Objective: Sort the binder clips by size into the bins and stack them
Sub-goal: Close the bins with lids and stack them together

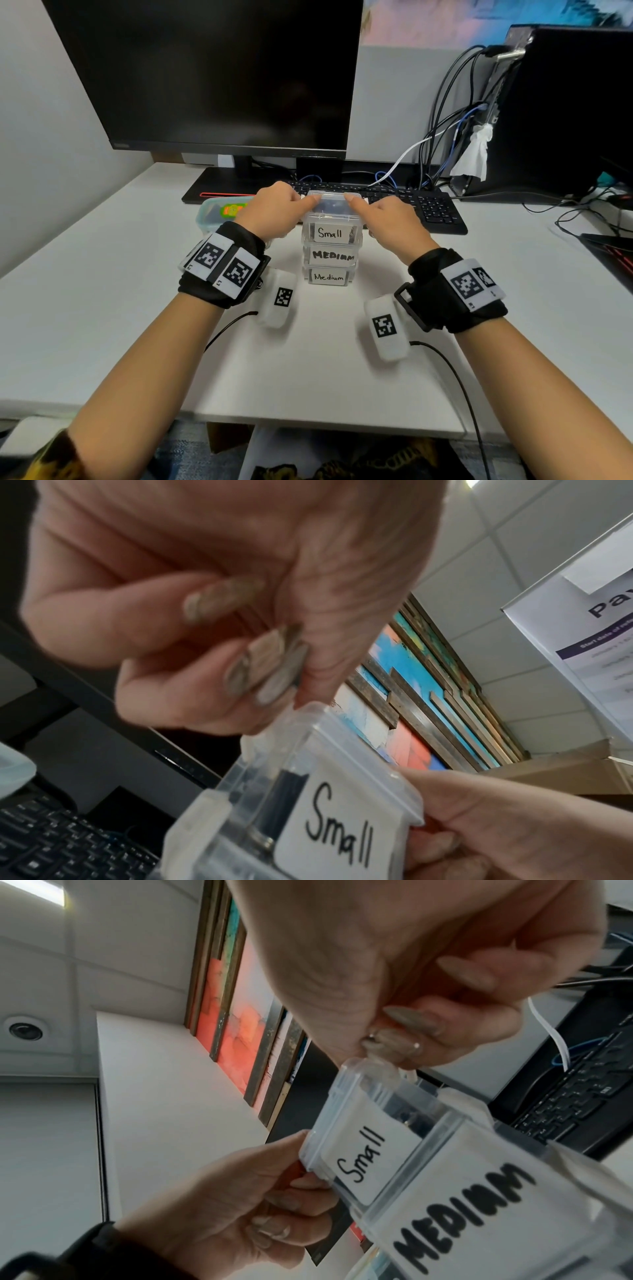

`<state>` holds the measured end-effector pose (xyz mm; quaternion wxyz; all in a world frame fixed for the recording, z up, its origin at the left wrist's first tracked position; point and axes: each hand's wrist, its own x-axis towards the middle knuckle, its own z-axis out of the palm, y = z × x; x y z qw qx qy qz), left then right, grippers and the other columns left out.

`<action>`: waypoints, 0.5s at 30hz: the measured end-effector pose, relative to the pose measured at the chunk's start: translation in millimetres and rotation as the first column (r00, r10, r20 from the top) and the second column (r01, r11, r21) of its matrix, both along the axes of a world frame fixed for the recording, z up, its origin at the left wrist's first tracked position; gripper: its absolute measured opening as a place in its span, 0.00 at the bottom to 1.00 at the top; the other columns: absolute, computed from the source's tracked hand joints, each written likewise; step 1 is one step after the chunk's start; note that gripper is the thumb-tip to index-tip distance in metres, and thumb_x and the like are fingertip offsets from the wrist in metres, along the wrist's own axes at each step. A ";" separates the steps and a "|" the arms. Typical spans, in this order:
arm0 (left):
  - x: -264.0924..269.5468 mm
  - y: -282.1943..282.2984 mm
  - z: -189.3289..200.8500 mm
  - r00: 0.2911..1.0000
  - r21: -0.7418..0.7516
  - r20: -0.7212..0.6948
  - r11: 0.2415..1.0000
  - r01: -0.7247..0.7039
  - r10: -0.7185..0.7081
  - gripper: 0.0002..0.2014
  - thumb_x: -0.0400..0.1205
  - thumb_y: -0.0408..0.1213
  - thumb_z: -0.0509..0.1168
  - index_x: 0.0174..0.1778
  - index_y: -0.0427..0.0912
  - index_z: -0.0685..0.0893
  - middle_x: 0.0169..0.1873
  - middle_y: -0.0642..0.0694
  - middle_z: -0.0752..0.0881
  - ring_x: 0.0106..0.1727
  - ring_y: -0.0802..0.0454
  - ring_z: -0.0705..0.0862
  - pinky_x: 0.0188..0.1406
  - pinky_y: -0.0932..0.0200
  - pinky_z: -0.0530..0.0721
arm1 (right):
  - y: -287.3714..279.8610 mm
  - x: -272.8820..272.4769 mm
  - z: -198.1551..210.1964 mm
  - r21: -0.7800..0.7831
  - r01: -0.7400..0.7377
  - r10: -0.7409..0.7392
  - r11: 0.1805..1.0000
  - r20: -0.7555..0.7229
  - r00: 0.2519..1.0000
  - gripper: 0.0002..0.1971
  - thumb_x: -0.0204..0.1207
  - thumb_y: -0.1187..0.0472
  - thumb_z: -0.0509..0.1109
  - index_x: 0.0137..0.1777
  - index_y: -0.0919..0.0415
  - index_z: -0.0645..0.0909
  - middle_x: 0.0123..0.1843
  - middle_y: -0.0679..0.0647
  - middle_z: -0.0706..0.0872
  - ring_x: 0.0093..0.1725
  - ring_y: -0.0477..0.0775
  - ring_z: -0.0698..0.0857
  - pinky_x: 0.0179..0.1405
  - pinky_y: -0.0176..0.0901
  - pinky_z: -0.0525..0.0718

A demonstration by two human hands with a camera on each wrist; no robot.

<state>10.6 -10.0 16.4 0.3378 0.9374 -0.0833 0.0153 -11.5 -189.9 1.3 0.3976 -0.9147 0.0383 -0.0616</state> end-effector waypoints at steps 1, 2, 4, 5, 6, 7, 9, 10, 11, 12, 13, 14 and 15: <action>-0.4 -0.7 0.3 1.000 0.014 0.010 1.000 0.001 -0.001 0.25 0.85 0.55 0.57 0.40 0.34 0.83 0.31 0.41 0.78 0.32 0.47 0.74 0.40 0.52 0.78 | 0.4 -0.3 0.1 -0.026 0.003 -0.003 1.000 0.000 1.000 0.31 0.81 0.34 0.56 0.23 0.56 0.63 0.26 0.52 0.72 0.29 0.55 0.72 0.37 0.48 0.71; -0.5 -1.4 0.6 1.000 0.030 0.021 1.000 -0.001 0.000 0.24 0.85 0.55 0.57 0.36 0.37 0.79 0.30 0.42 0.76 0.31 0.47 0.73 0.39 0.52 0.76 | 0.7 -0.3 0.3 -0.053 0.009 -0.009 0.999 -0.002 1.000 0.31 0.81 0.35 0.55 0.24 0.56 0.64 0.27 0.51 0.72 0.30 0.55 0.72 0.37 0.48 0.71; -0.1 -2.4 0.8 0.999 0.057 0.040 0.998 -0.006 0.004 0.23 0.86 0.53 0.56 0.31 0.41 0.75 0.27 0.45 0.74 0.29 0.49 0.72 0.38 0.53 0.74 | 1.7 -1.1 2.5 -0.112 0.034 -0.035 0.993 -0.007 0.999 0.30 0.82 0.35 0.53 0.25 0.56 0.65 0.28 0.51 0.73 0.32 0.56 0.74 0.37 0.47 0.70; 0.2 -2.7 0.9 0.999 0.073 0.052 0.997 -0.011 0.007 0.23 0.86 0.52 0.56 0.31 0.40 0.76 0.25 0.46 0.74 0.28 0.49 0.72 0.37 0.53 0.74 | 2.5 -1.8 4.3 -0.148 0.051 -0.052 0.988 -0.003 0.999 0.30 0.83 0.36 0.53 0.25 0.56 0.65 0.30 0.51 0.74 0.33 0.56 0.75 0.37 0.47 0.70; 0.3 -3.0 1.3 0.998 0.093 0.065 0.996 -0.015 0.009 0.22 0.87 0.51 0.55 0.33 0.39 0.79 0.25 0.46 0.74 0.27 0.50 0.71 0.36 0.54 0.74 | 3.5 -2.5 6.2 -0.188 0.067 -0.068 0.980 0.003 0.998 0.29 0.84 0.38 0.52 0.26 0.56 0.66 0.31 0.52 0.75 0.35 0.58 0.75 0.37 0.47 0.69; 0.8 -3.1 1.3 0.997 0.117 0.075 0.993 -0.019 0.010 0.22 0.87 0.51 0.55 0.36 0.38 0.81 0.24 0.46 0.74 0.27 0.49 0.71 0.36 0.54 0.74 | 4.6 -3.3 8.1 -0.228 0.082 -0.082 0.970 0.013 0.997 0.28 0.84 0.39 0.52 0.26 0.56 0.66 0.33 0.53 0.76 0.37 0.59 0.76 0.38 0.47 0.70; 2.1 -2.8 1.8 0.996 0.154 0.093 0.988 -0.020 0.006 0.22 0.87 0.50 0.55 0.38 0.37 0.84 0.24 0.46 0.74 0.27 0.49 0.71 0.34 0.54 0.74 | 6.0 -3.5 10.7 -0.300 0.113 -0.104 0.947 0.047 0.994 0.27 0.84 0.40 0.52 0.27 0.56 0.67 0.37 0.55 0.79 0.41 0.61 0.79 0.40 0.46 0.71; 2.6 -2.1 2.3 0.996 0.156 0.093 0.988 -0.015 0.000 0.22 0.87 0.49 0.56 0.38 0.37 0.83 0.23 0.46 0.73 0.26 0.49 0.71 0.34 0.55 0.74 | 6.7 -3.1 11.2 -0.330 0.126 -0.111 0.936 0.065 0.992 0.27 0.84 0.41 0.53 0.27 0.56 0.68 0.39 0.56 0.81 0.41 0.62 0.79 0.40 0.46 0.71; 3.1 -1.4 2.6 0.997 0.144 0.082 0.990 -0.003 -0.009 0.22 0.87 0.50 0.56 0.36 0.38 0.82 0.23 0.47 0.73 0.26 0.50 0.71 0.33 0.55 0.74 | 6.9 -3.4 11.4 -0.357 0.137 -0.115 0.924 0.082 0.990 0.27 0.84 0.41 0.53 0.27 0.57 0.69 0.39 0.56 0.81 0.41 0.62 0.80 0.39 0.46 0.71; 3.1 -0.3 3.3 0.998 0.122 0.062 0.992 0.017 -0.025 0.22 0.86 0.51 0.56 0.35 0.38 0.82 0.23 0.47 0.74 0.25 0.51 0.72 0.33 0.57 0.74 | 7.2 -3.6 11.9 -0.388 0.149 -0.120 0.910 0.097 0.988 0.27 0.84 0.41 0.53 0.27 0.57 0.70 0.39 0.56 0.82 0.41 0.62 0.80 0.38 0.45 0.70; 2.7 1.3 4.7 0.998 0.096 0.047 0.995 0.040 -0.044 0.24 0.86 0.52 0.57 0.33 0.38 0.81 0.23 0.48 0.76 0.25 0.52 0.73 0.32 0.59 0.76 | 8.0 -4.5 12.9 -0.420 0.165 -0.125 0.892 0.120 0.985 0.26 0.83 0.40 0.54 0.29 0.57 0.72 0.39 0.56 0.82 0.42 0.62 0.81 0.36 0.45 0.69; 1.2 3.8 7.0 0.998 0.070 0.039 0.996 0.054 -0.057 0.25 0.86 0.54 0.57 0.31 0.39 0.81 0.23 0.48 0.77 0.24 0.54 0.75 0.30 0.61 0.77 | 9.0 -5.7 14.4 -0.461 0.190 -0.130 0.867 0.158 0.979 0.25 0.83 0.39 0.55 0.32 0.57 0.75 0.40 0.56 0.81 0.43 0.62 0.82 0.35 0.44 0.69; 0.1 7.6 9.5 0.997 0.044 0.042 0.997 0.056 -0.058 0.26 0.85 0.56 0.58 0.29 0.39 0.81 0.23 0.49 0.79 0.23 0.55 0.77 0.29 0.63 0.79 | 10.1 -7.3 16.2 -0.498 0.222 -0.134 0.838 0.205 0.969 0.24 0.82 0.37 0.57 0.38 0.57 0.78 0.42 0.56 0.81 0.45 0.62 0.82 0.36 0.45 0.70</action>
